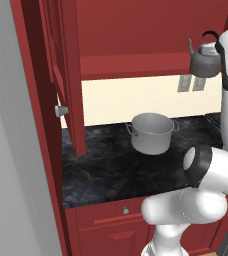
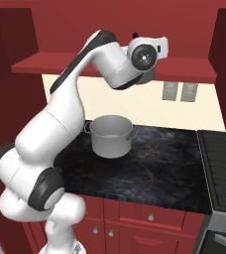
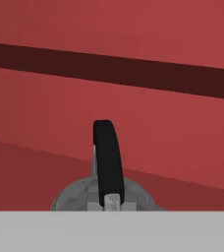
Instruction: Pick the kettle from the cabinet and place it on a stove burner. Then pick the pot from the counter and place it on another stove burner. Finally, turn both burners on.
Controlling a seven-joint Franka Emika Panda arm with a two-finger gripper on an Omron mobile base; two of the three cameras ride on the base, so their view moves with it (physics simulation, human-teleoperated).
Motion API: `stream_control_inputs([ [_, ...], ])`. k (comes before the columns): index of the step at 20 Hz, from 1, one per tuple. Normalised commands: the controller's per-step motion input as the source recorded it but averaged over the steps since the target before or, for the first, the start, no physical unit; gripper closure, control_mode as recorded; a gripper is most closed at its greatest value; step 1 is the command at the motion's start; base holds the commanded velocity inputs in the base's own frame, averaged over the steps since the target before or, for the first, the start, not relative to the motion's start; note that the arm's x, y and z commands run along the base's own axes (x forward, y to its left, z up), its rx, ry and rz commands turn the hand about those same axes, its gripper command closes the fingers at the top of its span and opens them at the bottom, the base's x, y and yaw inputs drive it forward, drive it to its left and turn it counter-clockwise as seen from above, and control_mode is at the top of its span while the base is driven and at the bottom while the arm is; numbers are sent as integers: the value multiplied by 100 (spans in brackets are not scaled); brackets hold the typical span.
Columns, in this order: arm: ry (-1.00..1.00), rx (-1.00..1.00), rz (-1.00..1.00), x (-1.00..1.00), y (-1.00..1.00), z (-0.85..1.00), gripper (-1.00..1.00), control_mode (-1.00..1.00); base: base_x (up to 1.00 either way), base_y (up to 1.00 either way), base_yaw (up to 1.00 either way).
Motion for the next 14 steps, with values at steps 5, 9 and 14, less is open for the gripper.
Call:
stream_control_inputs([
  [5, 0, -6, 0, -51, 19, 2, 100, -100, 0, 0, 0],
  [9, 0, 0, 0, -52, 21, 20, 100, -100, 0, 0, 0],
  [14, 4, 0, 0, -56, 17, 18, 100, -100, 0, 0, 0],
])
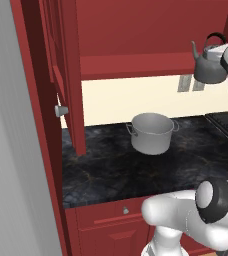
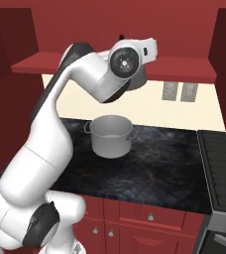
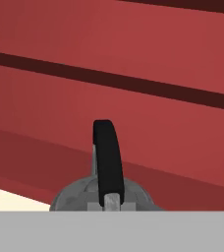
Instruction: Pick the kettle from the cabinet and place it on a stove burner. Then pick the pot from the counter and place it on another stove burner. Finally, turn both burners on.
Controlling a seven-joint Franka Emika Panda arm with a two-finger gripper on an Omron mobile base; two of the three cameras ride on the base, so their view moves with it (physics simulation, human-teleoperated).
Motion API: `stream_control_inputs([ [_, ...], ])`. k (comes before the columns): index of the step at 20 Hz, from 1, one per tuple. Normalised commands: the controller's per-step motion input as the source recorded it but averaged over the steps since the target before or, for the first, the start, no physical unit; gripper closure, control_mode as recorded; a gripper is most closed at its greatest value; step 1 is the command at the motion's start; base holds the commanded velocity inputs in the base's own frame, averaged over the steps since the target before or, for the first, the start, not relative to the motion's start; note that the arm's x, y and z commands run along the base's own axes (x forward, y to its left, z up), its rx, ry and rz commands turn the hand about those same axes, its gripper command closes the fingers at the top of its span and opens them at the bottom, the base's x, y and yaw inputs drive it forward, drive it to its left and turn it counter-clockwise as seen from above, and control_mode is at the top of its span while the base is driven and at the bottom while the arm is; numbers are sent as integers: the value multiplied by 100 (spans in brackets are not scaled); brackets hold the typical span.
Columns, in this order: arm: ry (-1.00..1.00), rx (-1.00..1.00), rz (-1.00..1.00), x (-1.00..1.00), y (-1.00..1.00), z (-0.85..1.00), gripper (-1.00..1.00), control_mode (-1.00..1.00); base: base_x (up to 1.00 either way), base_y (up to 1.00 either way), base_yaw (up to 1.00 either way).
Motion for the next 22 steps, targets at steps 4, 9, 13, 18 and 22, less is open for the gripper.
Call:
stream_control_inputs([
  [4, 8, 0, 0, -55, 15, 12, 100, -100, 0, 0, 0],
  [9, 6, 0, 0, -54, 13, 1, 100, -100, 0, 0, 0],
  [13, 4, 0, 0, -55, 12, 0, 100, -100, 0, 0, 0],
  [18, 5, 0, 0, -50, 20, 0, 100, -100, 0, 0, 0],
  [22, 3, 0, 0, -46, 18, -2, 100, -100, 0, 0, 0],
])
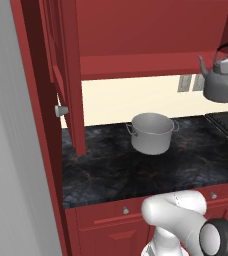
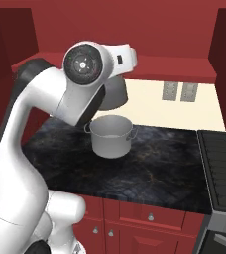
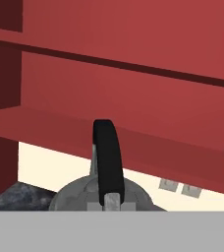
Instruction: Pick the kettle from the cabinet and place it on a stove burner. Then pick the pot from the counter and place it on another stove burner. Finally, turn both burners on.
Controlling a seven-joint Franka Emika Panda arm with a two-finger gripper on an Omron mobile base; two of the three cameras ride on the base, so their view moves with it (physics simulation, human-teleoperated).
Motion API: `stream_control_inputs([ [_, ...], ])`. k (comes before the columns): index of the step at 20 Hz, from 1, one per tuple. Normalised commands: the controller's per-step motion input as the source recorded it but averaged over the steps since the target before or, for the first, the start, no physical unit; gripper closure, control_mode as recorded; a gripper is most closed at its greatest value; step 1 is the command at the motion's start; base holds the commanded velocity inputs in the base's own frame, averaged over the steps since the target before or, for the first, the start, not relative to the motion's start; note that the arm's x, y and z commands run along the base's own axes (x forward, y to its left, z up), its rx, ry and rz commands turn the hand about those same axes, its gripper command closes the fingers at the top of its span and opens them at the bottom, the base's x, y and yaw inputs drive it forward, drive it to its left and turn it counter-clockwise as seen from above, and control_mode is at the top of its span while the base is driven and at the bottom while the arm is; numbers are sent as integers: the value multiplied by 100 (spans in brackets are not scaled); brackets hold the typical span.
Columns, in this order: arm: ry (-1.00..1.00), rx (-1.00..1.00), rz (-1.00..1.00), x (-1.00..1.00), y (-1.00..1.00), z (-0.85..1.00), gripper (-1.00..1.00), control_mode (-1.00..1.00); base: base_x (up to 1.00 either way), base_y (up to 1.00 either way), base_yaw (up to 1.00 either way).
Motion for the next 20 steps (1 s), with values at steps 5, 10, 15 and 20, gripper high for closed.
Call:
stream_control_inputs([
  [5, 0, 0, 0, -45, 17, -15, 100, -100, 0, 0, 0],
  [10, 0, 0, 0, -46, 19, -11, 100, -100, 0, 0, 0],
  [15, 1, 0, 0, -47, 18, -11, 100, -100, 0, 0, 0],
  [20, 3, 0, 0, -45, 21, -6, 100, -100, 0, 0, 0],
])
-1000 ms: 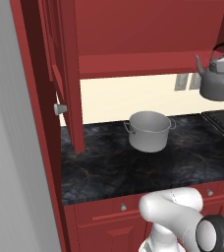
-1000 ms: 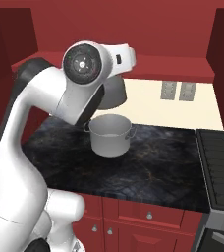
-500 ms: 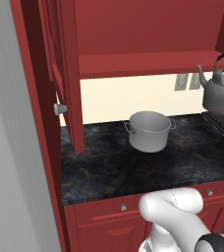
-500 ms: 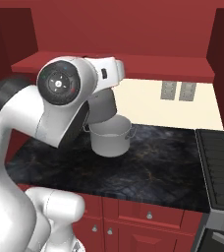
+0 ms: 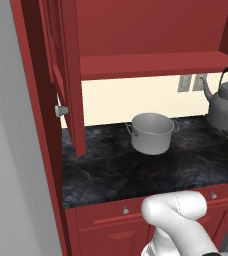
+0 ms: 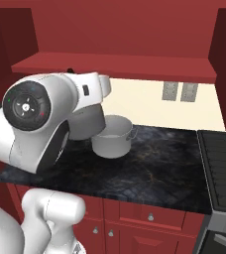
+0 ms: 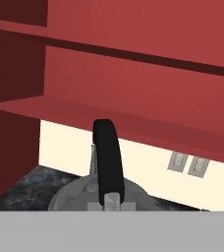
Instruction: Pick the kettle from the cabinet and place it on a stove burner. Then pick the pot from the counter and place it on another stove burner. Finally, turn both burners on.
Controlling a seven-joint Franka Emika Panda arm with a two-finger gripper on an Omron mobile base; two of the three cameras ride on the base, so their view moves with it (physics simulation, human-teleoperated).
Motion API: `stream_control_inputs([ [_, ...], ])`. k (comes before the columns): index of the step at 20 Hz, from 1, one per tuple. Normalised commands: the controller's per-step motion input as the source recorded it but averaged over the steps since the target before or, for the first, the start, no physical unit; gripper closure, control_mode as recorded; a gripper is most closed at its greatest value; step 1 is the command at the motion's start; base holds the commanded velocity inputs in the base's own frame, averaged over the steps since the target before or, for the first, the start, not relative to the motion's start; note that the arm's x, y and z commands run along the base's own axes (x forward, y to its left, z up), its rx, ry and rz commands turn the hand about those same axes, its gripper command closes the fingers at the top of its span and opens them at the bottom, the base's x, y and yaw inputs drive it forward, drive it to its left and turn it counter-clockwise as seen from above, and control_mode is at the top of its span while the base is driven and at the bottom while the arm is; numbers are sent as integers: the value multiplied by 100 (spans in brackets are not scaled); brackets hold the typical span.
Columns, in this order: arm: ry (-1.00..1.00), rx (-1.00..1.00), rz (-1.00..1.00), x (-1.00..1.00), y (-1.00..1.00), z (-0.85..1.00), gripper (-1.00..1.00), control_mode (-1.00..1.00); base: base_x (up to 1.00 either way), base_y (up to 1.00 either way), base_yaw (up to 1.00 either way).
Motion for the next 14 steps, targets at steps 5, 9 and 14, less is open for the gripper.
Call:
stream_control_inputs([
  [5, 2, 0, 0, -43, 14, -2, 100, -100, 0, 0, 0],
  [9, 1, 0, 0, -16, 11, 0, 100, -100, 0, 0, 0],
  [14, 0, 0, 0, 0, 0, 0, 100, -100, 0, 0, 0],
])
